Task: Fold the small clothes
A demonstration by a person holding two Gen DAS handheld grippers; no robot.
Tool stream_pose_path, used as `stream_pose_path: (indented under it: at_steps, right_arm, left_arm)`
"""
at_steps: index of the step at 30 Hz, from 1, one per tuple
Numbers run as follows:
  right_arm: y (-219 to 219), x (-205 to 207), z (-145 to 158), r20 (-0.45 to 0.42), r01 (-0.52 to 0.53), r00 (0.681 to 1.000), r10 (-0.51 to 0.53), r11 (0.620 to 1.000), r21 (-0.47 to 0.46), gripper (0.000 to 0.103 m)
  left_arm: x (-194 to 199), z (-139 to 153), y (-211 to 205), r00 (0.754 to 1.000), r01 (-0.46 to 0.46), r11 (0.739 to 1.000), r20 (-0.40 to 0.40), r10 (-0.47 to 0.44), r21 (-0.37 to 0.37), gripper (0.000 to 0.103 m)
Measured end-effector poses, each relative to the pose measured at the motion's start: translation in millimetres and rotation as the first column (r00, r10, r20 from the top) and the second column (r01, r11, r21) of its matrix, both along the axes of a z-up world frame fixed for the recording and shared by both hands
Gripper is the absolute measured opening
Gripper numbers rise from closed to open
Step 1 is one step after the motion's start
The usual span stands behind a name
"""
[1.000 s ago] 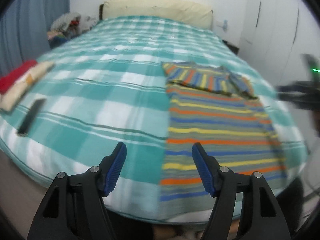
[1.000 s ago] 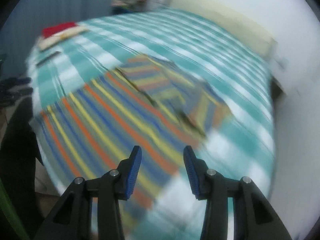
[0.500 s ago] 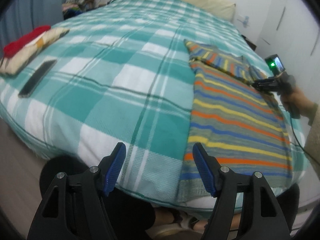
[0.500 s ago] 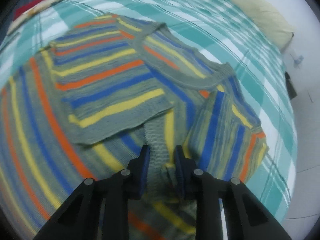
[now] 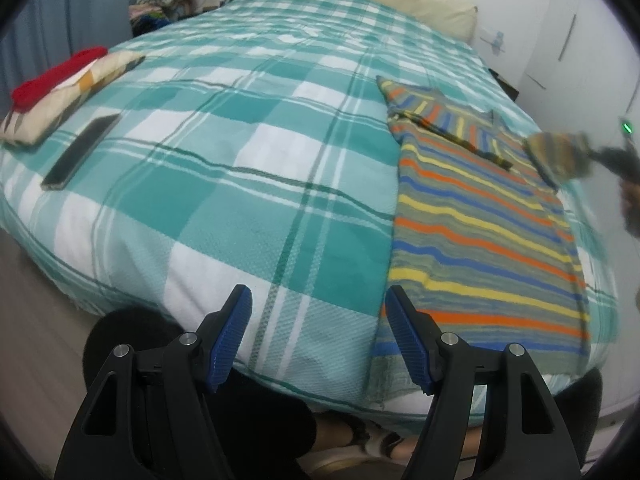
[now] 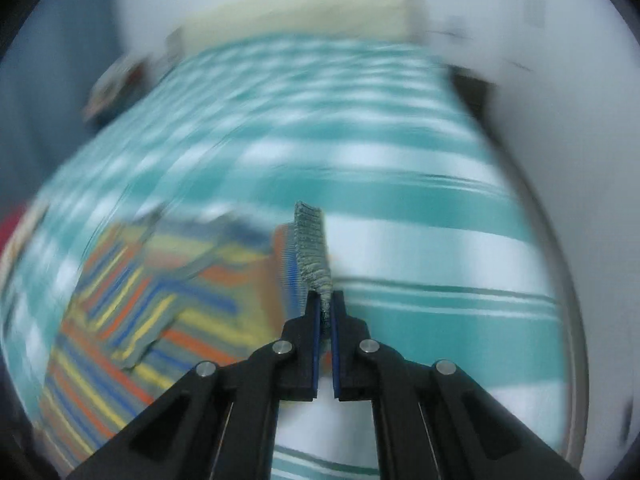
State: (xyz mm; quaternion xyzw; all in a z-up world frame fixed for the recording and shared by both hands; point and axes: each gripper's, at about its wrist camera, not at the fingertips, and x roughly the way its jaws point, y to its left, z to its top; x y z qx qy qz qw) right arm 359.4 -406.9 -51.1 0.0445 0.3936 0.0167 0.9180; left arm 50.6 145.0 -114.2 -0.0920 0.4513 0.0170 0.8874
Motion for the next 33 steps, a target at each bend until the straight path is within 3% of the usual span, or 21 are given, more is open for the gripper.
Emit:
stream_pose_path:
  at_steps: [3,7,13,16,18,22,24,28,30,32,33]
  right_arm:
    - [-79,-28,4,0.008,0.171,0.985,-0.172,0.985,0.021,0.004]
    - [-138,-63,-19,-0.045,0.307,0.951,-0.306,0.952,0.015,0.004]
    - [-145,-83,-69,-0.155,0.354,0.925,-0.347,0.935,0.021,0.004]
    - [-155,-87,-101,-0.228,0.411,0.894,-0.386,0.909,0.072,0.003]
    - [-157,-91,-113,-0.231,0.425,0.889,-0.395,0.9,0.095,0.003]
    - [-161,-98,-111,-0.221,0.421,0.897,-0.384,0.893,0.161,0.005]
    - [-171,-108,-109,-0.217,0.433,0.896,-0.388,0.873,0.225,0.014]
    - [-183,-132,-101,-0.22,0.445,0.895,-0.388,0.815,0.371,0.017]
    - [-183,-140,-102,-0.234,0.444,0.895,-0.379,0.788,0.426,0.028]
    - [-178,-141,-109,-0.268,0.455,0.889,-0.371,0.773,0.442,0.029]
    - [-172,-139,-110,-0.264,0.445,0.894,-0.363,0.792,0.418,0.029]
  left_arm:
    - [5,-4,-8,1.0,0.017,1.0,-0.015,-0.017,-0.006,0.072]
    - [11,-2,-30,0.997,0.071,0.997,-0.017,-0.071,0.009,0.072]
    - [8,9,-51,0.991,0.131,0.99,0.001,-0.131,0.051,0.072]
    - [4,12,-48,0.993,0.12,0.99,0.008,-0.121,0.075,0.072]
    - [1,12,-42,0.995,0.099,0.991,0.007,-0.1,0.084,0.072]
    - [0,7,-31,0.997,0.071,0.994,-0.012,-0.07,0.078,0.072]
    - [1,4,-28,0.998,0.063,0.996,-0.018,-0.062,0.069,0.072]
    - [6,2,-34,0.997,0.08,0.995,-0.023,-0.079,0.056,0.071]
    - [8,2,-42,0.995,0.101,0.993,-0.023,-0.1,0.06,0.072]
    - [9,4,-48,0.993,0.118,0.991,-0.022,-0.116,0.064,0.071]
    - [10,6,-51,0.992,0.126,0.99,-0.024,-0.124,0.07,0.072]
